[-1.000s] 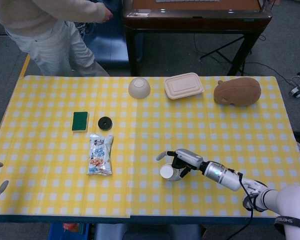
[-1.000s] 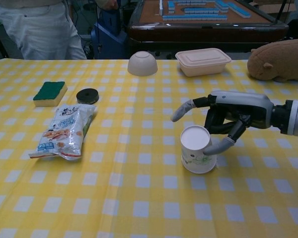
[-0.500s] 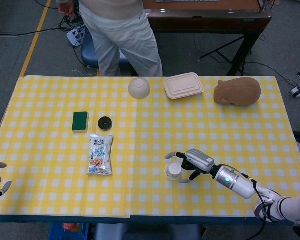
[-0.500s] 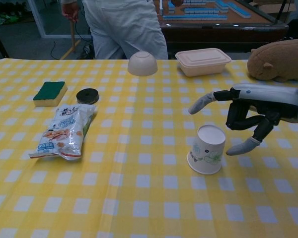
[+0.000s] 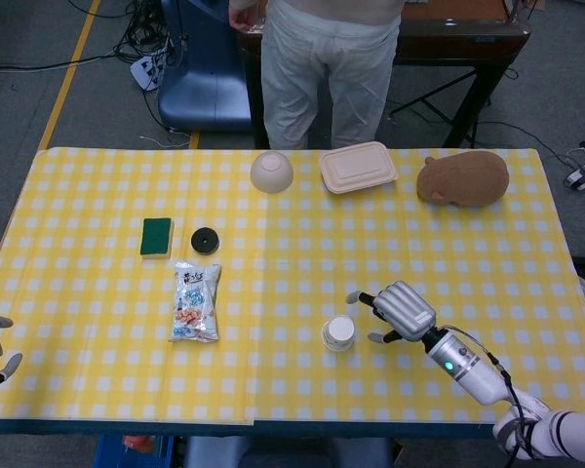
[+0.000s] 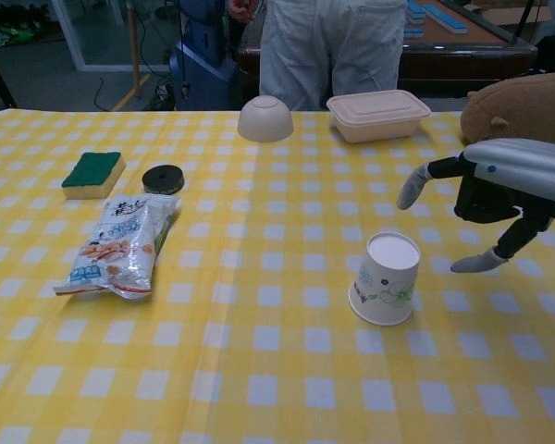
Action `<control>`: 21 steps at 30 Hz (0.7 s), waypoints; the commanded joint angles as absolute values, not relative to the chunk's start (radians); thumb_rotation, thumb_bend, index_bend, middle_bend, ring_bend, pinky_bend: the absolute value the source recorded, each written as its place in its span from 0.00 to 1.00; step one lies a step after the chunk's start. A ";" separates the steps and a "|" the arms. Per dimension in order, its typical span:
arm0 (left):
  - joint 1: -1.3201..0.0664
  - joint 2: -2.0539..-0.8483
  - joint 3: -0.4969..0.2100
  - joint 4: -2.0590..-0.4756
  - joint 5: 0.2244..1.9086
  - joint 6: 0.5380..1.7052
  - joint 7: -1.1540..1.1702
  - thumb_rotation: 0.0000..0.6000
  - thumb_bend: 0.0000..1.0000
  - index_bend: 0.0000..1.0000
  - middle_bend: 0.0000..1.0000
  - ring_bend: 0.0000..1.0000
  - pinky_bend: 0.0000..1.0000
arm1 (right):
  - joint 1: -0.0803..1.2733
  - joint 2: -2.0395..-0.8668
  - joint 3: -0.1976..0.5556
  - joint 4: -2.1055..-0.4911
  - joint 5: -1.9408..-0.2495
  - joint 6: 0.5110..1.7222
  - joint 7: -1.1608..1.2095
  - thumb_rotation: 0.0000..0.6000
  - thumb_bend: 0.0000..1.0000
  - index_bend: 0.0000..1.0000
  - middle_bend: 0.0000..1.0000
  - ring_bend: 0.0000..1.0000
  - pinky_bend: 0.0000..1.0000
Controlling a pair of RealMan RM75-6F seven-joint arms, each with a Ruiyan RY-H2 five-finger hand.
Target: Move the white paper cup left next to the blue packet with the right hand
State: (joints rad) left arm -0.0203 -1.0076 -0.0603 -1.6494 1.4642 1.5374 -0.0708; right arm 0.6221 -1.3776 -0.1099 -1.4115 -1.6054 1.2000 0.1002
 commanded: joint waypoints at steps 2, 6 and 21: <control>-0.020 -1.014 -0.056 -1.647 1.484 1.548 -0.060 1.00 0.25 0.47 0.62 0.49 0.62 | 0.459 -1.268 -0.090 -1.621 -1.539 1.371 -0.276 1.00 0.00 0.33 0.75 0.81 0.96; -0.021 -1.026 -0.045 -1.644 1.514 1.556 -0.040 1.00 0.25 0.47 0.62 0.49 0.62 | 0.386 -1.217 -0.105 -1.674 -1.561 1.462 -0.323 1.00 0.00 0.34 0.61 0.60 0.79; -0.036 -1.080 0.001 -1.611 1.643 1.576 0.002 1.00 0.25 0.51 0.60 0.46 0.62 | 0.172 -1.191 -0.086 -1.609 -1.639 1.725 -0.240 1.00 0.00 0.34 0.51 0.46 0.56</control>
